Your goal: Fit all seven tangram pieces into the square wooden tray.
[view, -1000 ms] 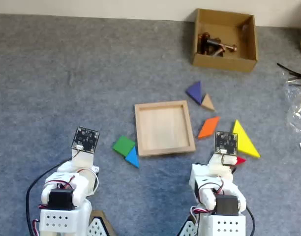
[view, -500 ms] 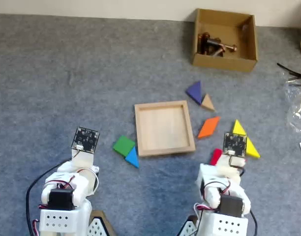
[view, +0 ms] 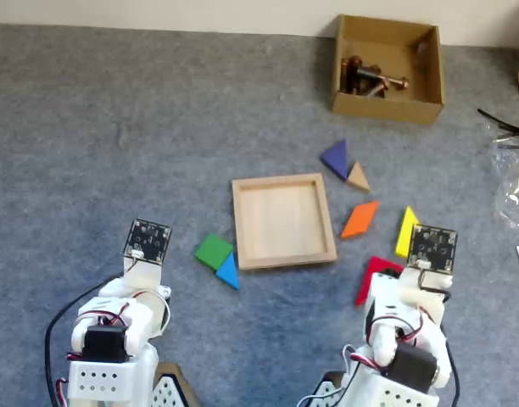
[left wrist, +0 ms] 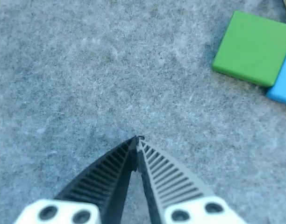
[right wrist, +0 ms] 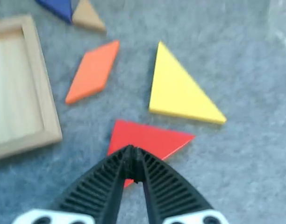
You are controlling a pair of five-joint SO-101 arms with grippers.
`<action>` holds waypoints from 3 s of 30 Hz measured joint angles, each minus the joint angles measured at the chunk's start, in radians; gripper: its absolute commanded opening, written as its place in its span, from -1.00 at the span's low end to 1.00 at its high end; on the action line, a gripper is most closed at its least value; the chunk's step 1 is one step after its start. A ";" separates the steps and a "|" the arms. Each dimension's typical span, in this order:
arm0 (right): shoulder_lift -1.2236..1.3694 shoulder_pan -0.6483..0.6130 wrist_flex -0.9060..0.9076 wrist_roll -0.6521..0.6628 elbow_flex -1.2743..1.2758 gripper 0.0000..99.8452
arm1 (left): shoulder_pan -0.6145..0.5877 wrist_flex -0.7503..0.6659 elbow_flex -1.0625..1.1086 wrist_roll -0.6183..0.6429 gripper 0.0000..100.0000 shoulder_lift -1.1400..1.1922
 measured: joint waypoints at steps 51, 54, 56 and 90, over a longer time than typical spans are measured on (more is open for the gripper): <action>1.396 -0.049 0.049 -0.140 -0.944 -0.98 | 0.000 0.000 0.000 0.000 -0.99 0.000; 1.448 -0.078 0.044 -0.110 -0.944 -0.98 | 0.000 0.000 0.000 0.000 -0.99 0.000; 1.475 -0.089 0.009 -0.107 -0.944 -0.98 | 0.000 0.000 0.000 0.000 -0.99 0.000; 1.688 0.084 -0.037 0.411 -1.039 -0.60 | 0.000 0.000 0.000 0.000 -0.99 0.000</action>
